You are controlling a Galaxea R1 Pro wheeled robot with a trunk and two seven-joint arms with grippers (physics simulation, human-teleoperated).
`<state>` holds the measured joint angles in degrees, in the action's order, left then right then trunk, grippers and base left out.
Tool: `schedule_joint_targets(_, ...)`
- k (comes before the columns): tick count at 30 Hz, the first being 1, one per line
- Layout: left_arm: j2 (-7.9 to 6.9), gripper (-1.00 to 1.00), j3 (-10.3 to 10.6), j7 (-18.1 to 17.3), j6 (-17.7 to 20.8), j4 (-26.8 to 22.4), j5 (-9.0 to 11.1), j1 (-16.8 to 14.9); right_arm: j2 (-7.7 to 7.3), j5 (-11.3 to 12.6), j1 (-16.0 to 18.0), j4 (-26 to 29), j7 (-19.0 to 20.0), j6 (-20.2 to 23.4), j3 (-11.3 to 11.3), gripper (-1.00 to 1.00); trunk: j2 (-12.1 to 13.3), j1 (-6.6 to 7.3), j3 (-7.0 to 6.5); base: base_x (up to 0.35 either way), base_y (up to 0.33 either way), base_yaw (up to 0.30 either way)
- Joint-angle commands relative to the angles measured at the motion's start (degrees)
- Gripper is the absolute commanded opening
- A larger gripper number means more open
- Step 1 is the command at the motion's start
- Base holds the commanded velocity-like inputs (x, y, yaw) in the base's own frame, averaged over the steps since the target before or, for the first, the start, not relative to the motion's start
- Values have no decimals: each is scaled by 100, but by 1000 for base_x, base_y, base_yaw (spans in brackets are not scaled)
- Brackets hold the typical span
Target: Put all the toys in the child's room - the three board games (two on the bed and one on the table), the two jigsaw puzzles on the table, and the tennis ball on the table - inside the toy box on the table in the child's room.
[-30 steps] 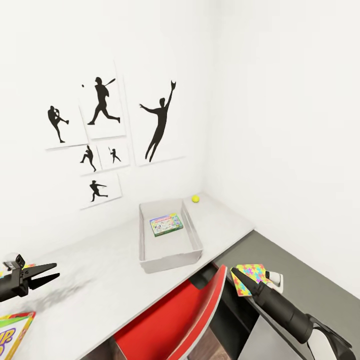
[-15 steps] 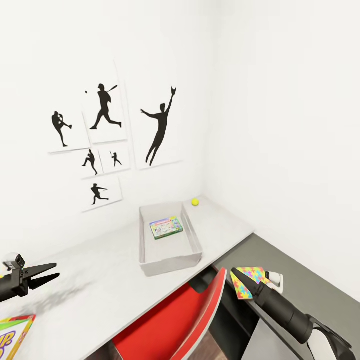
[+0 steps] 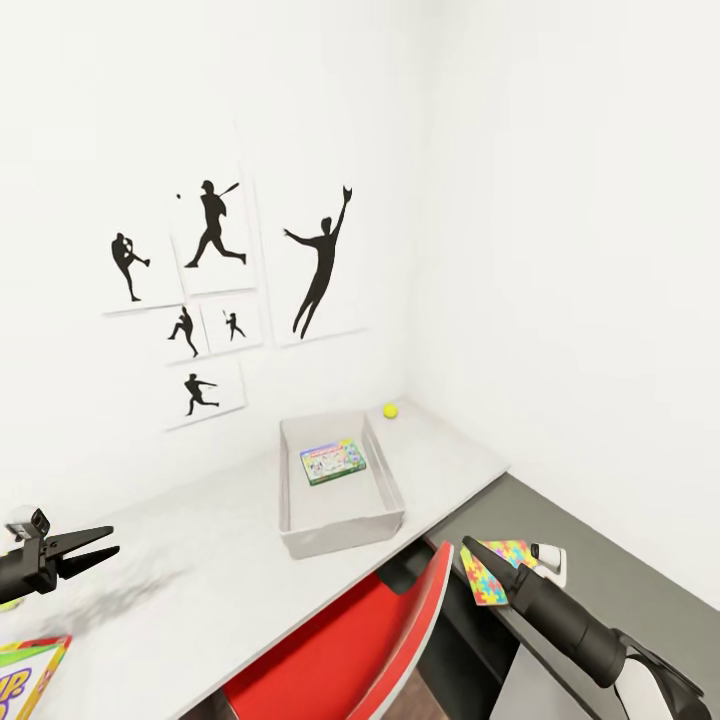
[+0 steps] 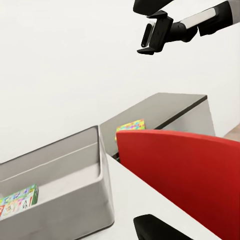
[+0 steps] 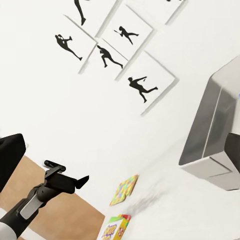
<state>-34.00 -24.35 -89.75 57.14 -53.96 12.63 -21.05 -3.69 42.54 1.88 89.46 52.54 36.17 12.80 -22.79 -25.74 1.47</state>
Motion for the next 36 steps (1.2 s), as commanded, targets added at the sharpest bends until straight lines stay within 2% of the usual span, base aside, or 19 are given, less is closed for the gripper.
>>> schedule_joint_targets(1,-1,100,0,-25,61,0,-6,-5,-1,29,5,-1,2,39,3,100,-13,-4,4,0,0,0)
schedule_joint_targets(12,-1,100,0,-25,61,0,-6,-5,-1,31,5,-4,-4,41,4,100,-13,-4,-49,-1,0,-20)
schedule_joint_targets(36,-1,100,0,-25,52,0,-6,-5,-9,37,5,-74,0,48,20,100,-13,-4,-184,-95,0,-221)
